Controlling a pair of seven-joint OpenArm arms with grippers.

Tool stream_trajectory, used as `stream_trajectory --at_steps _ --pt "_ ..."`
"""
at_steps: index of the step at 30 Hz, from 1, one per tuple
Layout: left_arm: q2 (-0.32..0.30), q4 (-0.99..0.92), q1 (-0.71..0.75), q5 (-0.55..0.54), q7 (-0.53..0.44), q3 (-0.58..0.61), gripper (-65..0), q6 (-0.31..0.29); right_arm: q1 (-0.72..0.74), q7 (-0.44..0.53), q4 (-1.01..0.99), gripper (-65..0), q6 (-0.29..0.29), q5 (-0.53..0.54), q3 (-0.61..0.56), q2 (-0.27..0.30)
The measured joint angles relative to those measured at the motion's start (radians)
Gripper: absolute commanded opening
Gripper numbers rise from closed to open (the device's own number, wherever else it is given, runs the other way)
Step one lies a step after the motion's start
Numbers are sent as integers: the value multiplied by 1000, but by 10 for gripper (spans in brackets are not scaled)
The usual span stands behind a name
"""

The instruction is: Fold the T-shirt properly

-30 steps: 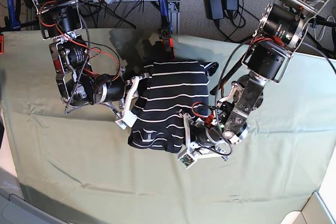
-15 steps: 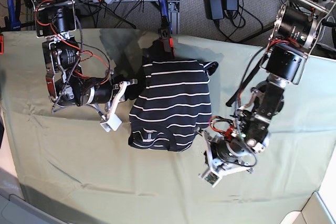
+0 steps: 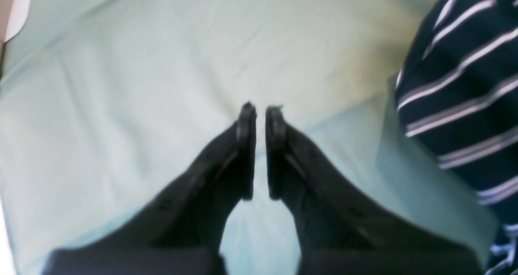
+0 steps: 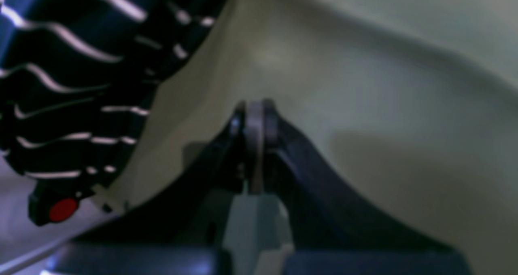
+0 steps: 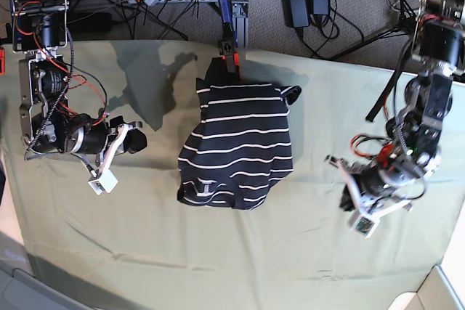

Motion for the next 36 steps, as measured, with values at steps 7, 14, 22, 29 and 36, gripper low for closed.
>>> stream_trajectory --at_steps 7,14,22,29,36 --pt "-16 101 194 -98 45 -211 -597 -31 -4 -22 0 -650 0 5 114 5" --pt "-13 217 377 -132 55 -384 -597 -55 -97 -32 20 -650 0 4 200 26" --pt "-13 274 567 -195 58 -515 -597 -77 -275 -31 142 -650 0 32 356 73" --pt "-13 275 740 -209 57 -607 -596 -78 -436 -37 211 -650 0 59 472 73" --pt "11 276 896 -259 68 -637 -596 -103 -600 -43 299 -650 0 77 556 74"
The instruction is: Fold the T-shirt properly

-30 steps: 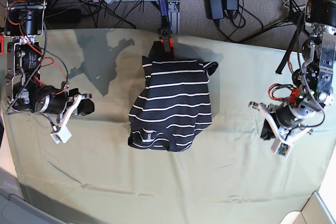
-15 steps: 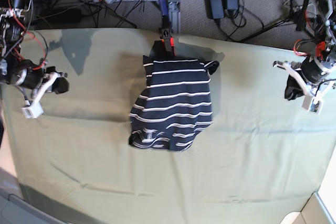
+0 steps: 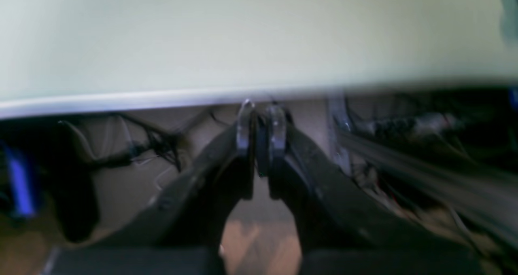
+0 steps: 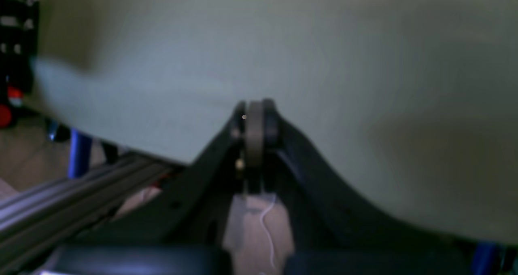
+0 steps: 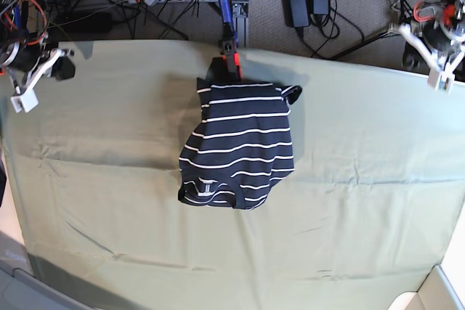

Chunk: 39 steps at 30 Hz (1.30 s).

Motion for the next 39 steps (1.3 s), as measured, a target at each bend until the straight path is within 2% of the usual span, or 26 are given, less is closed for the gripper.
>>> stream_trajectory --at_steps 5,10,14,21,26,29,34,39 --pt "6 0 116 -3 -1 0 -596 -4 -108 2 15 -650 0 9 4 -9" --pt "14 0 196 9 0 0 -596 -4 -200 5 15 -650 0 15 4 -50" --pt "43 -14 253 48 -8 -1 -596 -4 -282 10 17 -650 0 13 4 -75" --pt "67 -241 258 120 -6 37 -596 -7 -414 8 -5 -650 0 5 4 -108" --pt "68 -439 180 184 -5 191 -596 -10 -414 8 -122 -650 -1 5 -2 -119" --pt "69 -562 113 243 -1 307 -596 5 -414 10 -226 -650 -1 -28 -45 -119" --pt "80 -752 -37 252 2 459 -596 50 -399 11 -404 -650 -7 -115 -190 -120" --pt "145 -969 -199 253 50 555 -596 50 -320 29 -603 -650 -27 -219 -359 -122"
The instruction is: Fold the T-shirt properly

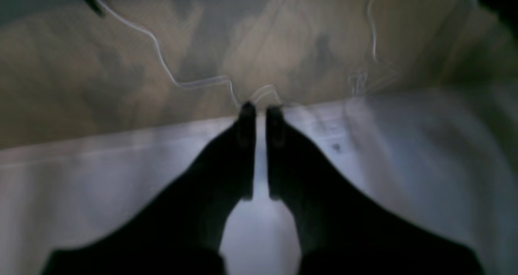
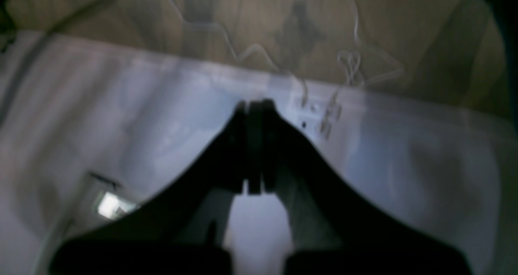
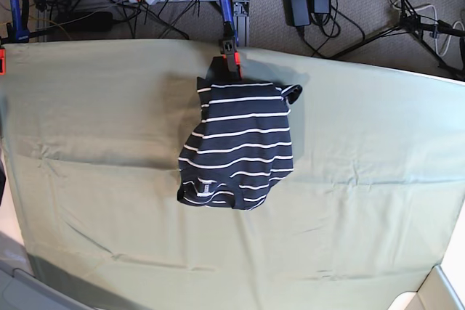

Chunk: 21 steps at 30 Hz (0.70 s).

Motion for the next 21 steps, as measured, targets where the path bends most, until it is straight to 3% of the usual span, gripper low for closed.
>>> stream_trajectory --at_steps 10,14,21 --pt "109 -472 -277 17 -42 190 -596 0 294 7 -352 -650 -17 -20 -264 -2" --pt "146 -525 -352 18 -51 243 -596 1 399 16 -436 -650 -18 -28 -302 -3" --pt "157 -534 -460 19 -56 249 -597 1 536 23 -510 -650 -18 -35 -304 -57"
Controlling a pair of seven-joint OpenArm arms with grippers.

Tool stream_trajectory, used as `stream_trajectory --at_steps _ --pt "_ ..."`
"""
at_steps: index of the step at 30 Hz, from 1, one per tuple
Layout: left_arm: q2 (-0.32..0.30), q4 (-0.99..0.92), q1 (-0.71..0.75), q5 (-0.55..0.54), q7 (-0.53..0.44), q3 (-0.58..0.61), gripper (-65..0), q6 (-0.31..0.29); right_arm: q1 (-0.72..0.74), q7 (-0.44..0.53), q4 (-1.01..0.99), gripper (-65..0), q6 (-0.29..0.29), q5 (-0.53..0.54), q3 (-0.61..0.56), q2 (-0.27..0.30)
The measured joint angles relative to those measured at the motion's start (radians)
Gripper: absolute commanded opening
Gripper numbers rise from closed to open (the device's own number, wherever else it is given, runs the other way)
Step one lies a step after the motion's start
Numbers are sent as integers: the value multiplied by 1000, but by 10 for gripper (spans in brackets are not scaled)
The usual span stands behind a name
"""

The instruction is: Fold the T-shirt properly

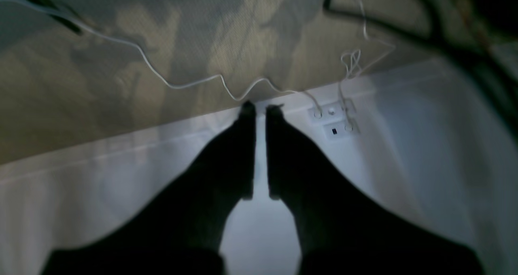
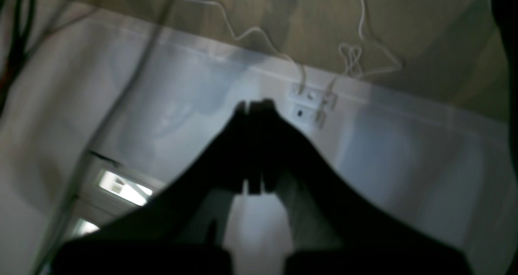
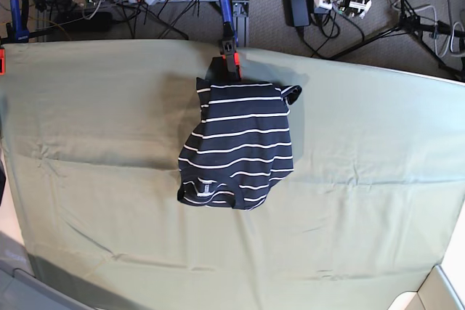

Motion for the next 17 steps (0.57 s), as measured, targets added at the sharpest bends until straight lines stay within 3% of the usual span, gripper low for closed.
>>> stream_trajectory --at_steps 7,12,17 --pt "-2 -31 -45 97 -48 0 -597 1 58 9 -44 -650 0 -38 0 -16" --pt "-8 -35 -35 74 -29 1 -597 10 53 1 -74 -650 0 -45 0 -48" --pt "-5 -35 -39 61 -54 1 -596 11 55 0 -79 -650 0 -49 0 -40"
